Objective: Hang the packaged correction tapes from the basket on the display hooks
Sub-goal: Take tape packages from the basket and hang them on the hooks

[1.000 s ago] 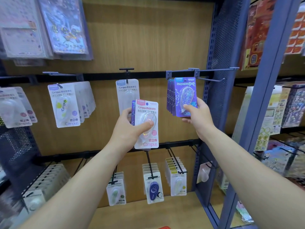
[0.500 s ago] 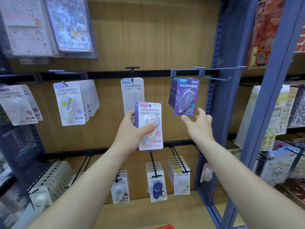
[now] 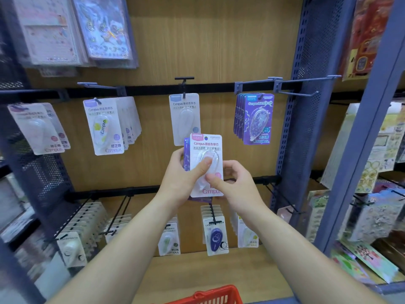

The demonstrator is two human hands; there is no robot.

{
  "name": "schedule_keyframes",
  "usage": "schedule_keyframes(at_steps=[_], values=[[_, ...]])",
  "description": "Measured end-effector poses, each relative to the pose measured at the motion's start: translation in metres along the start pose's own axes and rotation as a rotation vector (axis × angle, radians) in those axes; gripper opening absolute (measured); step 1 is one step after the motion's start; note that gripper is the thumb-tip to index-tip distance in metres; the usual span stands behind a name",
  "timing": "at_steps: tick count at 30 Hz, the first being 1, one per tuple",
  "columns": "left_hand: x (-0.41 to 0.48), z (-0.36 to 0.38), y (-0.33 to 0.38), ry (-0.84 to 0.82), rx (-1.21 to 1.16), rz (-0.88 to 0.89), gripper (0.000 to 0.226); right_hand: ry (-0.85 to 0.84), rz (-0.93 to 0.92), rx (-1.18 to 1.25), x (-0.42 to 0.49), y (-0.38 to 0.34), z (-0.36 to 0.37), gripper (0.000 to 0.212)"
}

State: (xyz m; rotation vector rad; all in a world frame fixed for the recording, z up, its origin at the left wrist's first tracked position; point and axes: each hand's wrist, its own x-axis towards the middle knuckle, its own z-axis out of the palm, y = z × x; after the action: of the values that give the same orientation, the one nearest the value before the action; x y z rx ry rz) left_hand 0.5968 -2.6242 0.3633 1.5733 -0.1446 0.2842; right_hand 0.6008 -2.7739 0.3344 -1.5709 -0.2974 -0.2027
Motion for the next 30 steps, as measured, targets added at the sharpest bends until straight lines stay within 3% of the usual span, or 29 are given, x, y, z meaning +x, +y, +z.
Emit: schedule_keyframes(at_steps=[2, 7, 21, 30], values=[[-0.003, -0.007, -0.001, 0.006, -0.003, -0.025, 0.068, 0.006, 0.028, 0.049, 0.001, 0.001, 0.009, 0.029], [-0.009, -0.040, -0.001, 0.083, -0.030, -0.092, 0.040, -0.017, 0.081, 0.154, 0.004, -0.003, 0.037, 0.034], [-0.071, -0.168, -0.009, 0.317, 0.005, -0.016, 0.048, -0.174, 0.130, 0.217, -0.019, -0.011, 0.138, 0.032], [-0.101, -0.269, -0.022, 0.553, -0.107, 0.102, 0.046, -0.297, 0.008, 0.066, 0.000, -0.030, 0.239, 0.034]])
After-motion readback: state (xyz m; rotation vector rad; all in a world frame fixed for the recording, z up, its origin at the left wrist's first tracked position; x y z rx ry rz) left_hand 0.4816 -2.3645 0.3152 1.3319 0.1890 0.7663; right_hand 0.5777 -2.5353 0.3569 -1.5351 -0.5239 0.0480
